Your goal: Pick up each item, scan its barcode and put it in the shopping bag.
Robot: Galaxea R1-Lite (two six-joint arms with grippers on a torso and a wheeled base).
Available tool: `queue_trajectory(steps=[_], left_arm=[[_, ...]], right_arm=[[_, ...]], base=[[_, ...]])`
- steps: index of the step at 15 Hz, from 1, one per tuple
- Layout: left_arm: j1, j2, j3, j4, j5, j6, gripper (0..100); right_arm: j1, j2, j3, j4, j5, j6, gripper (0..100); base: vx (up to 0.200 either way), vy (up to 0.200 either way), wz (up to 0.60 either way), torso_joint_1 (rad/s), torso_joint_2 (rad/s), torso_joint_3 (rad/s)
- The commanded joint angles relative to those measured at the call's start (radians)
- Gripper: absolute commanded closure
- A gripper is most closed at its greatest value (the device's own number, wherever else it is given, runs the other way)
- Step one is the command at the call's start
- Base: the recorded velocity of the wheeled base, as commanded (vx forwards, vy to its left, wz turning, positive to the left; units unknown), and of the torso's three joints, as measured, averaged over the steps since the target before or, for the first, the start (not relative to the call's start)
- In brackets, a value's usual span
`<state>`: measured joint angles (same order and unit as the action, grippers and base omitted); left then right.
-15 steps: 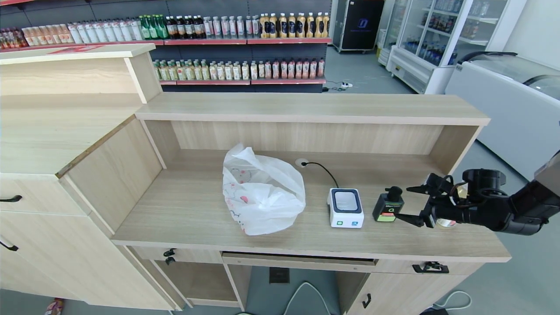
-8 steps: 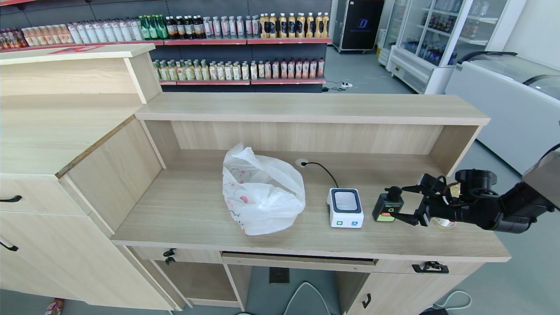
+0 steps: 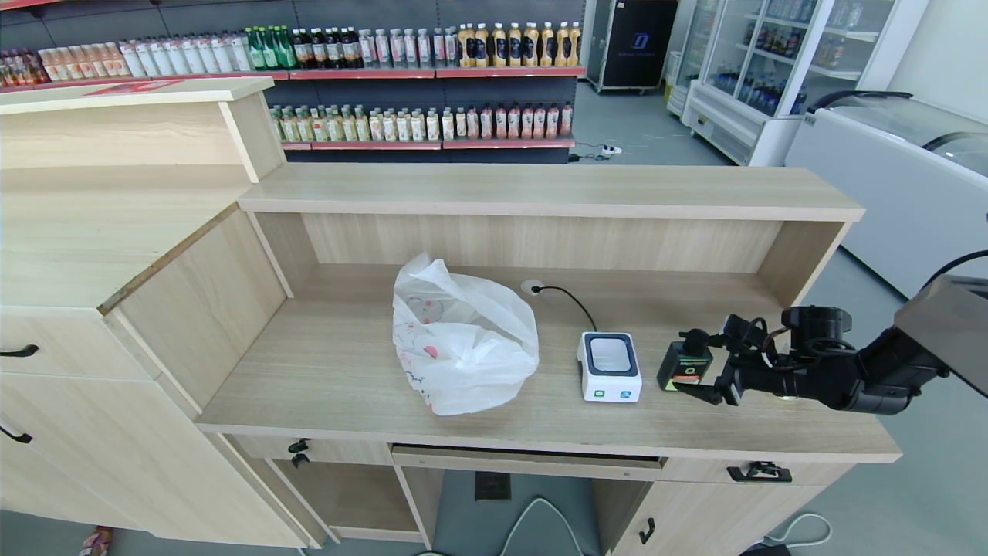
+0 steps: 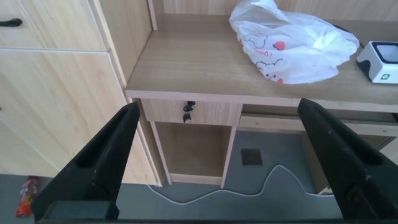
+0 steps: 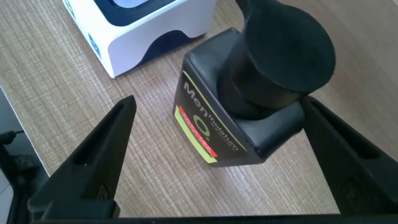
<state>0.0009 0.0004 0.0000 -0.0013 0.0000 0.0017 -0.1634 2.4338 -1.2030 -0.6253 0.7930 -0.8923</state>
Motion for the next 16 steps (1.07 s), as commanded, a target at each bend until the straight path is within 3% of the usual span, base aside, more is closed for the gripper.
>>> queue_trajectory(steps=[1, 7, 8, 13, 16], left_arm=[[0.001, 0.0, -0.002, 0.0, 0.0, 0.0, 0], [0.001, 0.0, 0.0, 0.0, 0.0, 0.0, 0], [0.001, 0.0, -0.002, 0.0, 0.0, 0.0, 0], [0.001, 0.0, 0.0, 0.0, 0.0, 0.0, 0], [0.001, 0.0, 0.0, 0.0, 0.0, 0.0, 0]], right_arm=[[0.008, 0.017, -0.012, -0.001, 0.0, 0.0, 0], [0.038, 0.056, -0.061, 0.001, 0.0, 0.0, 0], [0.044, 0.067, -0.075, -0.001, 0.0, 0.0, 100], [0.047, 0.08, -0.079, -0.002, 0.0, -0.014, 100], [0.038, 0.022, -0.069, -0.01, 0.017, -0.106, 100]], base=[[0.0, 0.0, 0.0, 0.0, 0.0, 0.0], [0.0, 0.0, 0.0, 0.0, 0.0, 0.0], [0.0, 0.0, 0.0, 0.0, 0.0, 0.0], [0.0, 0.0, 0.0, 0.0, 0.0, 0.0], [0.0, 0.0, 0.0, 0.0, 0.0, 0.0]])
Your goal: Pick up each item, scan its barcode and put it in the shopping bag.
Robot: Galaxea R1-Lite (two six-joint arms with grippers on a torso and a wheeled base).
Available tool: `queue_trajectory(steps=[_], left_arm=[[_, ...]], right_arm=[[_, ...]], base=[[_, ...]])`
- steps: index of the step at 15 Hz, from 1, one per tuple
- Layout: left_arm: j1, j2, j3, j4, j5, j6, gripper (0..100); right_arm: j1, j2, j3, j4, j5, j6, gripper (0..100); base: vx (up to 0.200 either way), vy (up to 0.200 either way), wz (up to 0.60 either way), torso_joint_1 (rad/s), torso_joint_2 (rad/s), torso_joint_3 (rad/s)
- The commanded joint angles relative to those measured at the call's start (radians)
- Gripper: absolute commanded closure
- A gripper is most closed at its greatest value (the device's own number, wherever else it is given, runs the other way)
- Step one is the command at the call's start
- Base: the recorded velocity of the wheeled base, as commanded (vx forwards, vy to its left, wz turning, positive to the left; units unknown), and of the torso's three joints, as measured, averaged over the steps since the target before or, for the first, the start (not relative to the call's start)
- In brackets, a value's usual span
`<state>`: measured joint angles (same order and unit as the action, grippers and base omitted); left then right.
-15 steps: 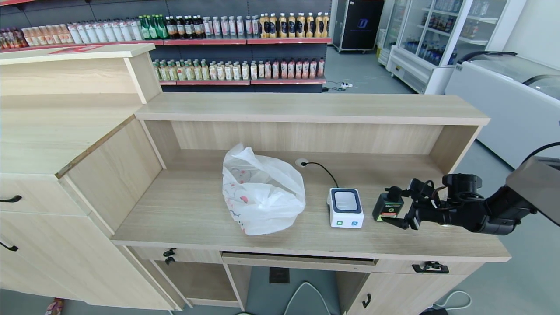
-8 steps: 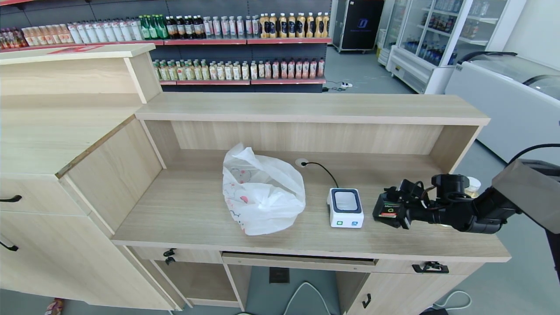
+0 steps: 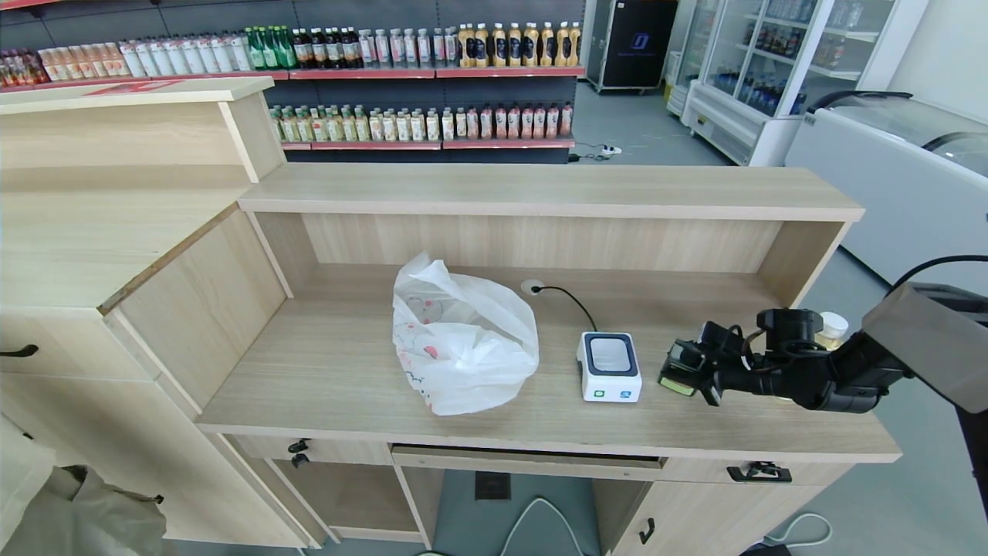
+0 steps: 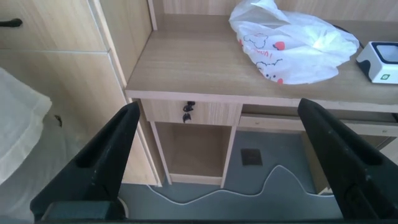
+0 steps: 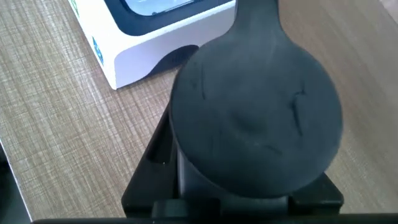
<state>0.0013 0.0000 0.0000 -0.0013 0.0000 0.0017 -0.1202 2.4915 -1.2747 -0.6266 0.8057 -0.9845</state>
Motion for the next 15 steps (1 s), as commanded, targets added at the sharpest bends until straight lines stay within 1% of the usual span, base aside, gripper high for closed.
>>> queue_trajectory(steps=[1, 3, 6, 9, 10, 11, 12, 13, 14, 15], left_arm=[[0.0, 0.0, -0.002, 0.0, 0.0, 0.0, 0], [0.0, 0.0, 0.0, 0.0, 0.0, 0.0, 0], [0.0, 0.0, 0.0, 0.0, 0.0, 0.0, 0], [0.0, 0.0, 0.0, 0.0, 0.0, 0.0, 0], [0.0, 0.0, 0.0, 0.0, 0.0, 0.0, 0], [0.0, 0.0, 0.0, 0.0, 0.0, 0.0, 0], [0.0, 0.0, 0.0, 0.0, 0.0, 0.0, 0], [0.0, 0.0, 0.0, 0.0, 0.0, 0.0, 0], [0.0, 0.0, 0.0, 0.0, 0.0, 0.0, 0], [0.0, 0.0, 0.0, 0.0, 0.0, 0.0, 0]], right_arm=[[-0.015, -0.069, 0.011, -0.008, 0.043, -0.033, 100], [-0.047, -0.169, 0.037, -0.001, 0.112, -0.048, 100], [-0.091, -0.408, 0.136, 0.004, 0.138, -0.109, 100], [-0.105, -0.735, 0.278, 0.082, 0.139, -0.174, 100], [-0.102, -0.807, 0.325, 0.105, 0.141, -0.198, 100], [-0.099, -0.933, 0.388, 0.137, 0.159, -0.29, 100], [-0.085, -0.999, 0.4, 0.194, 0.191, -0.387, 100], [-0.082, -1.02, 0.405, 0.225, 0.205, -0.445, 100], [-0.079, -1.077, 0.428, 0.358, 0.305, -0.732, 100], [-0.068, -1.085, 0.436, 0.456, 0.355, -0.976, 100]], base=[[0.0, 0.0, 0.0, 0.0, 0.0, 0.0], [0.0, 0.0, 0.0, 0.0, 0.0, 0.0], [0.0, 0.0, 0.0, 0.0, 0.0, 0.0], [0.0, 0.0, 0.0, 0.0, 0.0, 0.0], [0.0, 0.0, 0.0, 0.0, 0.0, 0.0], [0.0, 0.0, 0.0, 0.0, 0.0, 0.0], [0.0, 0.0, 0.0, 0.0, 0.0, 0.0], [0.0, 0.0, 0.0, 0.0, 0.0, 0.0], [0.0, 0.0, 0.0, 0.0, 0.0, 0.0], [0.0, 0.0, 0.0, 0.0, 0.0, 0.0]])
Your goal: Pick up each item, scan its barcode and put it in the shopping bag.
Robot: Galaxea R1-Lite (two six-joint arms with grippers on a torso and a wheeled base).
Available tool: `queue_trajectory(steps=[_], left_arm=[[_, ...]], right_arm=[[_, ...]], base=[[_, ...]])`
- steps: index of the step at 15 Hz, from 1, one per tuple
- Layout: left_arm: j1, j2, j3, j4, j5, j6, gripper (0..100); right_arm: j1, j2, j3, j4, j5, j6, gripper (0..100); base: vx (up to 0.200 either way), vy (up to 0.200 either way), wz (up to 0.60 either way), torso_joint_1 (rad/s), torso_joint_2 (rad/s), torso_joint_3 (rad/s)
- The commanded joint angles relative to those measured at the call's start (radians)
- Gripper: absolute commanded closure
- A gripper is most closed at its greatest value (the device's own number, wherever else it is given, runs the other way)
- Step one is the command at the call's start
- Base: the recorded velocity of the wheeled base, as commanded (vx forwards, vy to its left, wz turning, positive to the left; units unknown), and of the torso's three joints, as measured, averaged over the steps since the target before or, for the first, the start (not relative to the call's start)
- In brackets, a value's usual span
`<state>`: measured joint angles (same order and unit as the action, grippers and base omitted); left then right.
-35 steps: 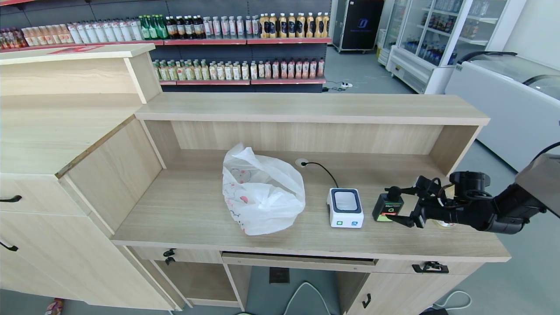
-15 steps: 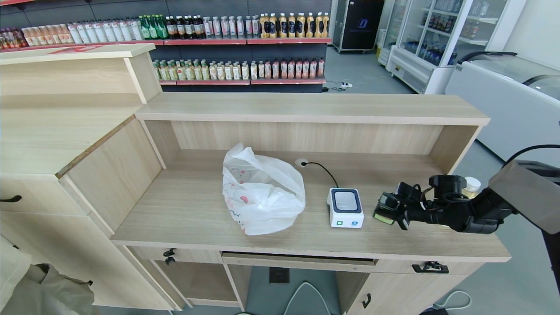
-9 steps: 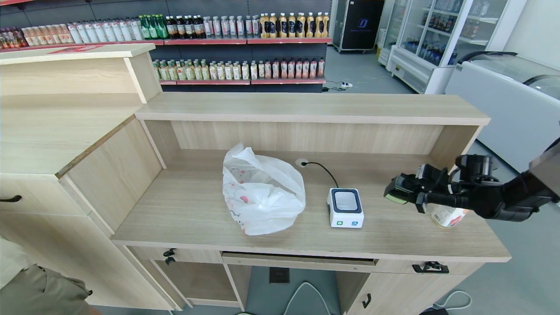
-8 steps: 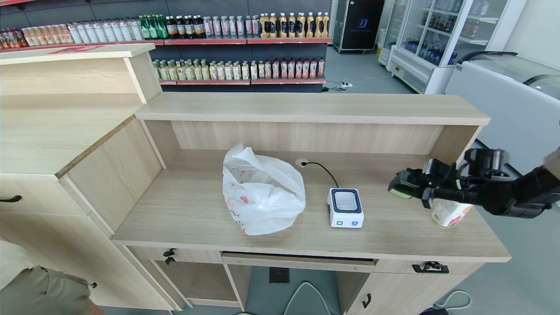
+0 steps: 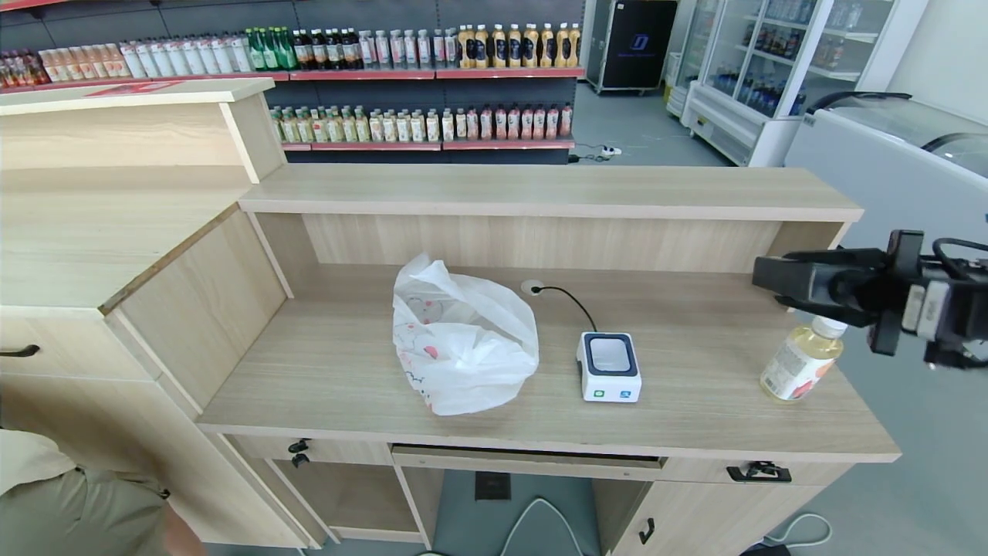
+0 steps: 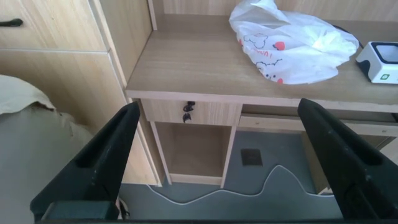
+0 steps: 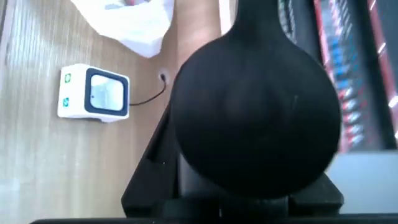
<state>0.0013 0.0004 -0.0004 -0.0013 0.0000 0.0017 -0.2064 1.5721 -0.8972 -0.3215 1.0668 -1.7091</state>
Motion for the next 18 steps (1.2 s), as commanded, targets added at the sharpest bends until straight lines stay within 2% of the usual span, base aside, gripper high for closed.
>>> queue_trajectory(steps=[1, 2, 3, 5, 9, 11, 15, 16, 18], left_arm=[[0.0, 0.0, -0.001, 0.0, 0.0, 0.0, 0], [0.0, 0.0, 0.0, 0.0, 0.0, 0.0, 0], [0.0, 0.0, 0.0, 0.0, 0.0, 0.0, 0], [0.0, 0.0, 0.0, 0.0, 0.0, 0.0, 0], [0.0, 0.0, 0.0, 0.0, 0.0, 0.0, 0], [0.0, 0.0, 0.0, 0.0, 0.0, 0.0, 0], [0.0, 0.0, -0.001, 0.0, 0.0, 0.0, 0], [0.0, 0.0, 0.0, 0.0, 0.0, 0.0, 0], [0.0, 0.0, -0.001, 0.0, 0.0, 0.0, 0]], right_arm=[[0.056, -0.173, 0.06, 0.239, 0.111, -0.478, 100], [0.107, -0.185, 0.063, 0.318, 0.113, -0.642, 100], [0.133, -0.198, 0.092, 0.346, 0.105, -0.75, 100], [0.14, -0.239, 0.181, 0.289, 0.079, -0.788, 100], [0.213, -0.27, 0.208, -0.073, 0.074, -0.782, 100], [0.248, -0.262, 0.21, -0.195, 0.074, -0.773, 100], [0.352, -0.259, 0.205, -0.472, 0.073, -0.69, 100], [0.407, -0.258, 0.204, -0.597, 0.073, -0.646, 100], [0.45, -0.258, 0.208, -0.746, 0.068, -0.593, 100]], base=[[0.0, 0.0, 0.0, 0.0, 0.0, 0.0], [0.0, 0.0, 0.0, 0.0, 0.0, 0.0], [0.0, 0.0, 0.0, 0.0, 0.0, 0.0], [0.0, 0.0, 0.0, 0.0, 0.0, 0.0], [0.0, 0.0, 0.0, 0.0, 0.0, 0.0], [0.0, 0.0, 0.0, 0.0, 0.0, 0.0], [0.0, 0.0, 0.0, 0.0, 0.0, 0.0], [0.0, 0.0, 0.0, 0.0, 0.0, 0.0], [0.0, 0.0, 0.0, 0.0, 0.0, 0.0]])
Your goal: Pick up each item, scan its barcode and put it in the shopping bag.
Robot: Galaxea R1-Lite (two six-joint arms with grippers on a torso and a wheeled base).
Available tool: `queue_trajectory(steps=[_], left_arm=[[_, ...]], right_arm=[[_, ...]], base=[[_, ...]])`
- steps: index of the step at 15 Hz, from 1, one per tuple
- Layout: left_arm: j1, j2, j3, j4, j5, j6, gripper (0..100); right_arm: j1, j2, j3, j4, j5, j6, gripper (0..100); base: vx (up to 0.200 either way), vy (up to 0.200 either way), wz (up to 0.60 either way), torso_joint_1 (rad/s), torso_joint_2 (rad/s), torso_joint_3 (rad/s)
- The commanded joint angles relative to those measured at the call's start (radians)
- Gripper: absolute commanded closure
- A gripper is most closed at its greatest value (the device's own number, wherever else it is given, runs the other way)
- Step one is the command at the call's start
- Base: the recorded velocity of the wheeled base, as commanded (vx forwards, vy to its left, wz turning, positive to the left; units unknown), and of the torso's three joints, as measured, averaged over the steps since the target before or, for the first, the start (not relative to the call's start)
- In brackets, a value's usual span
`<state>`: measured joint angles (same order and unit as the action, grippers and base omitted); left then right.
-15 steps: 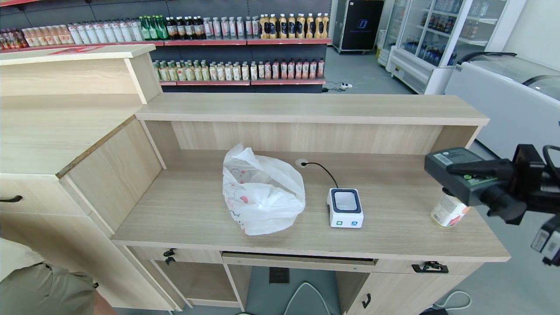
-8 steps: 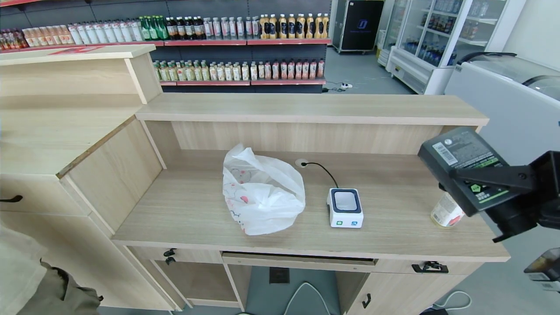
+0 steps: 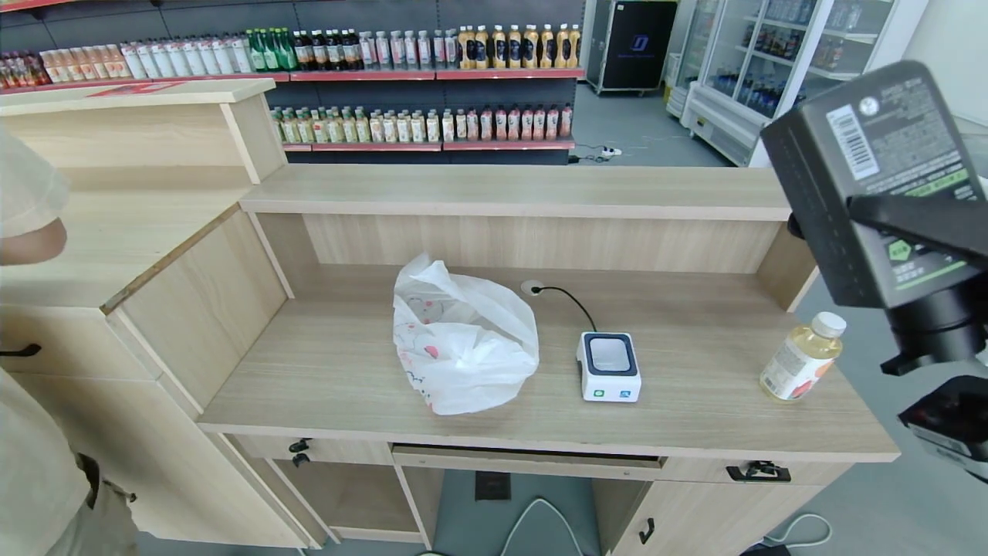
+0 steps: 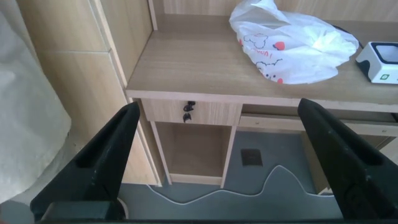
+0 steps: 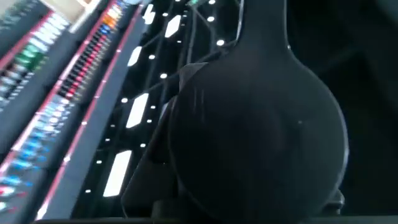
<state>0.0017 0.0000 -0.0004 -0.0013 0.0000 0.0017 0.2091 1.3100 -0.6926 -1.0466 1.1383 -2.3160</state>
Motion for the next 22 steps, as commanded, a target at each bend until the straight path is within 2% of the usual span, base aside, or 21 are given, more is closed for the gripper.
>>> queue_trajectory(steps=[1, 5, 8, 12, 14, 16, 20, 22], left_arm=[[0.0, 0.0, 0.0, 0.0, 0.0, 0.0, 0], [0.0, 0.0, 0.0, 0.0, 0.0, 0.0, 0], [0.0, 0.0, 0.0, 0.0, 0.0, 0.0, 0], [0.001, 0.0, 0.0, 0.0, 0.0, 0.0, 0], [0.0, 0.0, 0.0, 0.0, 0.0, 0.0, 0], [0.0, 0.0, 0.0, 0.0, 0.0, 0.0, 0], [0.0, 0.0, 0.0, 0.0, 0.0, 0.0, 0], [0.0, 0.0, 0.0, 0.0, 0.0, 0.0, 0]], right_arm=[[0.038, 0.005, 0.004, -0.05, -0.003, 0.024, 100], [0.09, 0.008, 0.057, -0.082, -0.005, 0.035, 100], [0.145, -0.072, 0.116, -0.095, -0.005, 0.036, 100], [0.156, -0.144, 0.215, -0.085, -0.026, 0.04, 100], [0.23, -0.14, 0.269, -0.055, -0.034, 0.038, 100], [0.323, -0.104, 0.262, -0.036, -0.06, 0.033, 100], [0.444, -0.089, 0.255, -0.03, -0.19, -0.022, 100], [0.527, -0.052, 0.255, -0.039, -0.207, -0.029, 100]], base=[[0.0, 0.0, 0.0, 0.0, 0.0, 0.0], [0.0, 0.0, 0.0, 0.0, 0.0, 0.0], [0.0, 0.0, 0.0, 0.0, 0.0, 0.0], [0.0, 0.0, 0.0, 0.0, 0.0, 0.0], [0.0, 0.0, 0.0, 0.0, 0.0, 0.0], [0.0, 0.0, 0.0, 0.0, 0.0, 0.0], [0.0, 0.0, 0.0, 0.0, 0.0, 0.0], [0.0, 0.0, 0.0, 0.0, 0.0, 0.0]])
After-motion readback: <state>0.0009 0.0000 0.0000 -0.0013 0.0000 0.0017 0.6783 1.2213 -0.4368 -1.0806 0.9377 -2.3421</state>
